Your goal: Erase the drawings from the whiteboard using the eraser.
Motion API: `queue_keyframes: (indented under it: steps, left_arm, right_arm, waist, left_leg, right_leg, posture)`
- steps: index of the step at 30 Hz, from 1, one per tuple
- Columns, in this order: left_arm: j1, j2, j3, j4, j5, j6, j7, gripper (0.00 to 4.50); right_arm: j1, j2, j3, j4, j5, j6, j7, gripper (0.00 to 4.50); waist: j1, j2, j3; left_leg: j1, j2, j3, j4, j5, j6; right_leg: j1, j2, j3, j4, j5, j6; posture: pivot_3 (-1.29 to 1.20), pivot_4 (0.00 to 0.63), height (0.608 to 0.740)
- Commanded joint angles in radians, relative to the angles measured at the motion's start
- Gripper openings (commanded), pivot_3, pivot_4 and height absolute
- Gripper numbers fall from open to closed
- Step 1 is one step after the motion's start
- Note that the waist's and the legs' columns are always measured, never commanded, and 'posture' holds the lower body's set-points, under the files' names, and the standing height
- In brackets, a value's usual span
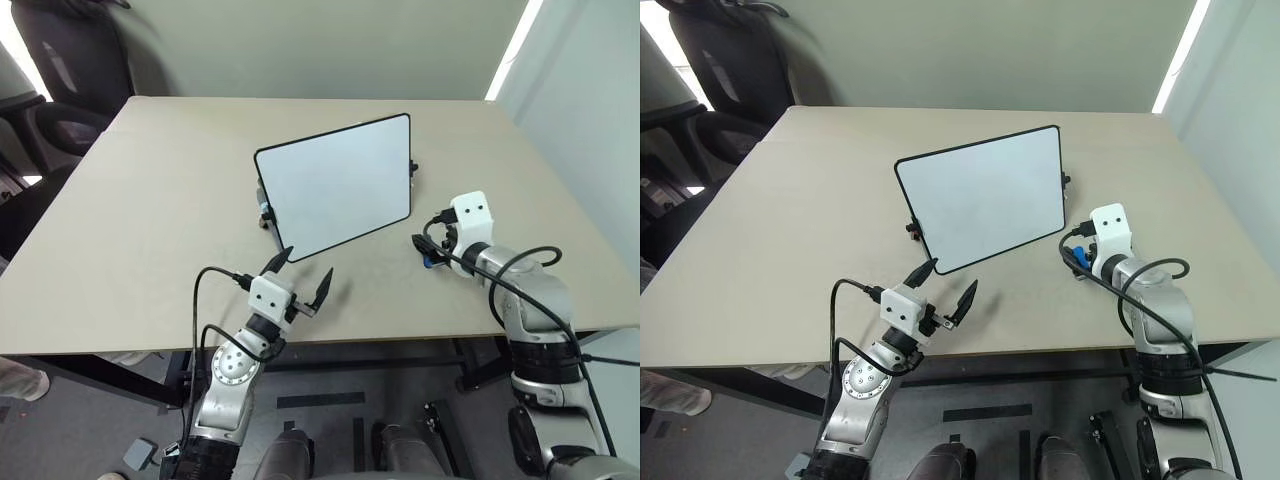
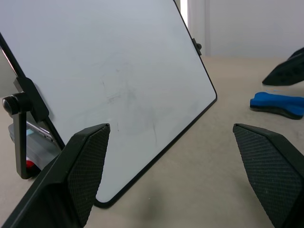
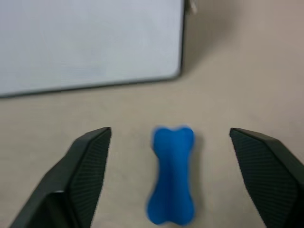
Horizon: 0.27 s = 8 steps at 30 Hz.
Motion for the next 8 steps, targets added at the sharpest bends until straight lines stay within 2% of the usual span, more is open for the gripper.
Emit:
queue_keyframes:
  steps: [1,8]
  left_arm:
    - [-0.009,-0.006,0.011,-0.027,-0.021,-0.032,-0.003,4.5]
    - [-0.003,0.002,-0.006,-0.068,-0.001,-0.025,-0.01,4.5]
  right_arm:
    - [0.112,0.036,-0.006,-0.156,0.035,-0.163,0.014,4.23]
    - [0.309,0.065,0.026,-0.229,0.123,-0.306,0.106,4.23]
  waist:
    - [0.002,-0.001,0.0]
    - [0.0,-0.001,-0.001]
  left_leg:
    - [0.001,0.0,0.0,0.001,0.0,-0.001]
    - [0.003,-0.001,0.001,0.001,-0.006,0.003]
  right_leg:
    - [0.001,0.0,0.0,0.001,-0.001,0.001]
    - [0.004,0.0,0.002,-0.001,-0.004,0.003]
  posture:
    - [0.0,0.15,0.74]
    - [0.0,0.15,0.74]
